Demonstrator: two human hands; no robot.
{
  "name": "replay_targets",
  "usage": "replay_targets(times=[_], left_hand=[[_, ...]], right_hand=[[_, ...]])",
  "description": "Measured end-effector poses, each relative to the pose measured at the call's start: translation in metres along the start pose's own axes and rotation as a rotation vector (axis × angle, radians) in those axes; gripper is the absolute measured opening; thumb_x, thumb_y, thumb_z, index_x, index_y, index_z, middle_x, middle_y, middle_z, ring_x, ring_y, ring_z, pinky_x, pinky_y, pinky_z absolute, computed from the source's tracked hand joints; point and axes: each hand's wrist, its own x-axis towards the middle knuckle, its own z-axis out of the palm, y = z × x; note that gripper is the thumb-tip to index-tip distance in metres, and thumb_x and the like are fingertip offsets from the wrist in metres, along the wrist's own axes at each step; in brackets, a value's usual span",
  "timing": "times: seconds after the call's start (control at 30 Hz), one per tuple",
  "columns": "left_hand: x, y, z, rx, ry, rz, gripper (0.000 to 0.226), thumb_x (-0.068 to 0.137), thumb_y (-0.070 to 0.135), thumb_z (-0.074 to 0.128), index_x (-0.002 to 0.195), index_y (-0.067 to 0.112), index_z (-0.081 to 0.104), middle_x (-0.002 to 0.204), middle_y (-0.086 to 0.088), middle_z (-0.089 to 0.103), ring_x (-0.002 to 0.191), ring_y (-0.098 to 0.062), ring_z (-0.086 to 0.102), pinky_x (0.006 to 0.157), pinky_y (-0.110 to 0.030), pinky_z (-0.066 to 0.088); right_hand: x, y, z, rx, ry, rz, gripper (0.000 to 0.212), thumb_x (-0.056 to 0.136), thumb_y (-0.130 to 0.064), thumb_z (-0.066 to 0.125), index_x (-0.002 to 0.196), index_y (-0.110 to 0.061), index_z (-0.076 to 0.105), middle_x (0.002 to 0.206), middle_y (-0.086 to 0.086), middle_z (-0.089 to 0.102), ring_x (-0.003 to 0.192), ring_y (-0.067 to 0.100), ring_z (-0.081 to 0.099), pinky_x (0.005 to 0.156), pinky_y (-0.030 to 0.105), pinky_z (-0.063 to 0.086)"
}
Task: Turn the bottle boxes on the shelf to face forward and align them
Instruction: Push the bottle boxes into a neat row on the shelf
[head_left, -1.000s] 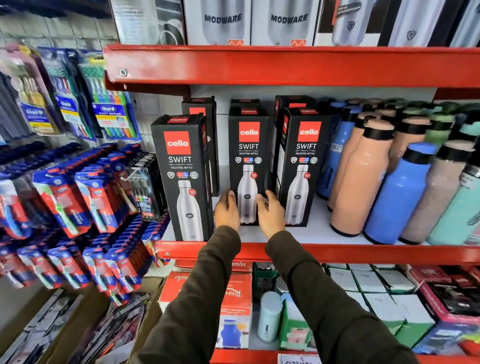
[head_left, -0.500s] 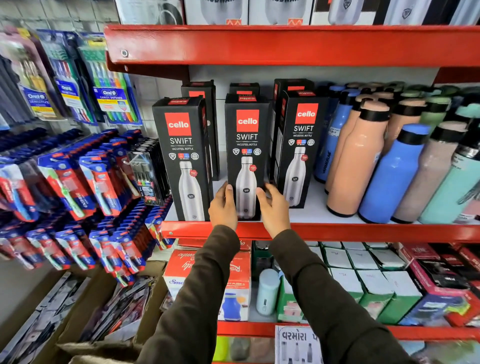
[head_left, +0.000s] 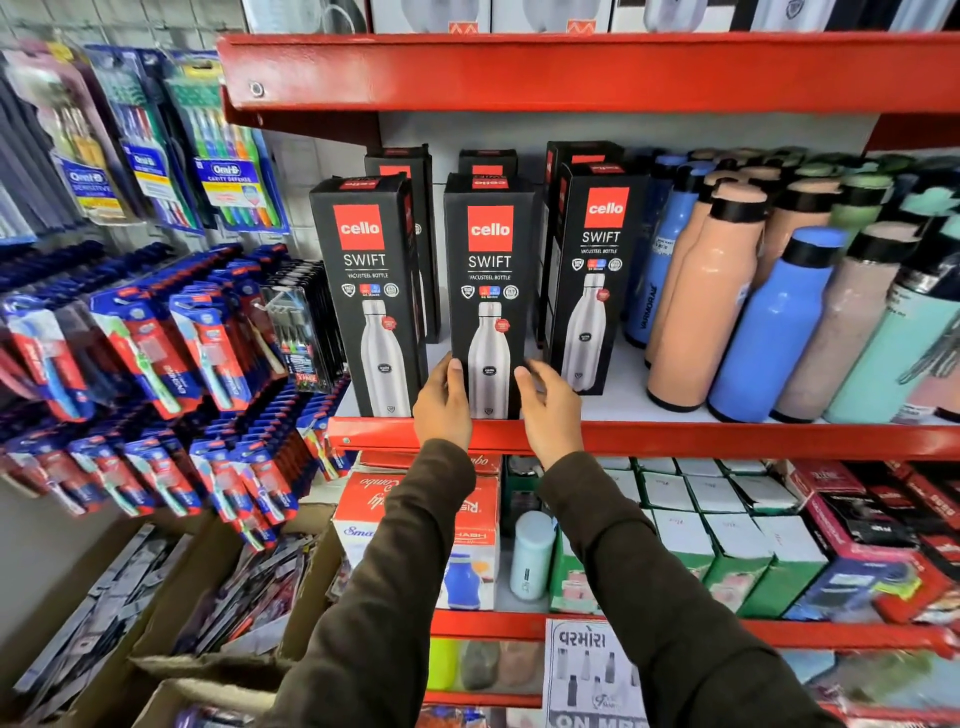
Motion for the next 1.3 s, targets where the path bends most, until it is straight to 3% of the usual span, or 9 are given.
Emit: replay_targets(times=[0.17, 0.33, 0.47, 0.63, 0.8, 0.9, 1.1, 1.17, 1.3], left_hand=[[-0.010, 0.003, 0.007, -0.107, 0.051, 0.017, 0.043, 0.100, 0.028, 0.045, 0.140, 0.012, 0.045, 0.142, -0.007, 0.052, 0.134, -0.021, 0.047, 0.110, -0.026, 0.034], [-0.041, 0.010, 0.029, -0.014, 0.282, 0.295, 0.047, 0.097, 0.028, 0.047, 0.142, 0.024, 0.036, 0.140, 0.001, 0.046, 0.127, -0.015, 0.042, 0.107, -0.037, 0.035], [-0.055, 0.019, 0.063, 0.028, 0.142, 0.488, 0.042, 0.099, 0.032, 0.042, 0.141, 0.030, 0.037, 0.139, 0.007, 0.045, 0.126, -0.011, 0.043, 0.107, -0.034, 0.035], [-0.053, 0.029, 0.102, -0.069, -0.076, 0.537, 0.043, 0.102, 0.018, 0.041, 0.145, 0.019, 0.036, 0.146, 0.005, 0.043, 0.138, -0.005, 0.038, 0.113, -0.018, 0.029], [-0.030, 0.029, 0.134, -0.029, -0.133, 0.413, 0.051, 0.103, 0.021, 0.035, 0.152, 0.012, 0.023, 0.158, 0.004, 0.026, 0.145, -0.003, 0.021, 0.112, -0.004, 0.012], [-0.014, 0.027, 0.145, -0.024, -0.138, 0.280, 0.052, 0.103, 0.018, 0.035, 0.152, 0.008, 0.020, 0.161, -0.006, 0.022, 0.148, -0.013, 0.020, 0.114, -0.012, 0.012], [0.009, 0.023, 0.154, -0.067, -0.143, -0.032, 0.045, 0.103, 0.023, 0.037, 0.145, 0.010, 0.039, 0.148, -0.012, 0.046, 0.138, -0.026, 0.042, 0.108, -0.020, 0.027], [0.010, 0.023, 0.154, -0.059, -0.142, -0.054, 0.042, 0.102, 0.025, 0.039, 0.142, 0.013, 0.045, 0.140, -0.013, 0.055, 0.130, -0.029, 0.050, 0.106, -0.026, 0.036], [0.009, 0.021, 0.150, -0.042, -0.116, -0.066, 0.041, 0.102, 0.025, 0.041, 0.138, 0.010, 0.050, 0.140, -0.012, 0.056, 0.132, -0.028, 0.049, 0.101, -0.020, 0.033]], right_hand=[[-0.002, 0.003, -0.013, 0.030, -0.022, 0.005, 0.031, 0.099, -0.024, 0.051, 0.127, -0.015, 0.060, 0.124, 0.009, 0.066, 0.113, 0.017, 0.062, 0.100, 0.033, 0.050], [0.004, 0.008, -0.037, -0.015, 0.070, -0.061, 0.028, 0.099, -0.020, 0.052, 0.125, -0.015, 0.062, 0.122, 0.005, 0.065, 0.102, 0.007, 0.059, 0.088, 0.009, 0.045], [0.014, 0.012, -0.059, -0.038, 0.178, -0.139, 0.026, 0.098, -0.015, 0.052, 0.122, -0.016, 0.062, 0.121, 0.009, 0.061, 0.105, 0.013, 0.058, 0.085, 0.001, 0.039], [0.040, 0.015, -0.084, -0.034, 0.214, -0.115, 0.036, 0.097, -0.019, 0.053, 0.133, -0.016, 0.053, 0.135, 0.007, 0.051, 0.128, 0.020, 0.049, 0.109, 0.041, 0.042], [0.069, 0.021, -0.095, -0.071, 0.140, -0.043, 0.050, 0.099, -0.021, 0.050, 0.147, -0.010, 0.037, 0.152, 0.010, 0.041, 0.142, 0.023, 0.036, 0.117, 0.034, 0.028], [0.085, 0.026, -0.095, -0.089, 0.079, 0.030, 0.052, 0.100, -0.024, 0.048, 0.149, -0.010, 0.034, 0.154, 0.011, 0.039, 0.143, 0.025, 0.036, 0.114, 0.029, 0.027], [0.100, 0.036, -0.094, -0.141, 0.042, 0.084, 0.046, 0.100, -0.027, 0.049, 0.142, -0.008, 0.045, 0.144, 0.018, 0.052, 0.132, 0.033, 0.049, 0.104, 0.031, 0.037], [0.101, 0.039, -0.095, -0.127, 0.053, 0.085, 0.044, 0.099, -0.027, 0.051, 0.139, -0.008, 0.049, 0.140, 0.017, 0.055, 0.129, 0.031, 0.052, 0.097, 0.023, 0.036], [0.099, 0.042, -0.097, -0.106, 0.060, 0.067, 0.043, 0.098, -0.027, 0.053, 0.136, -0.008, 0.052, 0.138, 0.015, 0.058, 0.127, 0.028, 0.054, 0.084, 0.008, 0.030]])
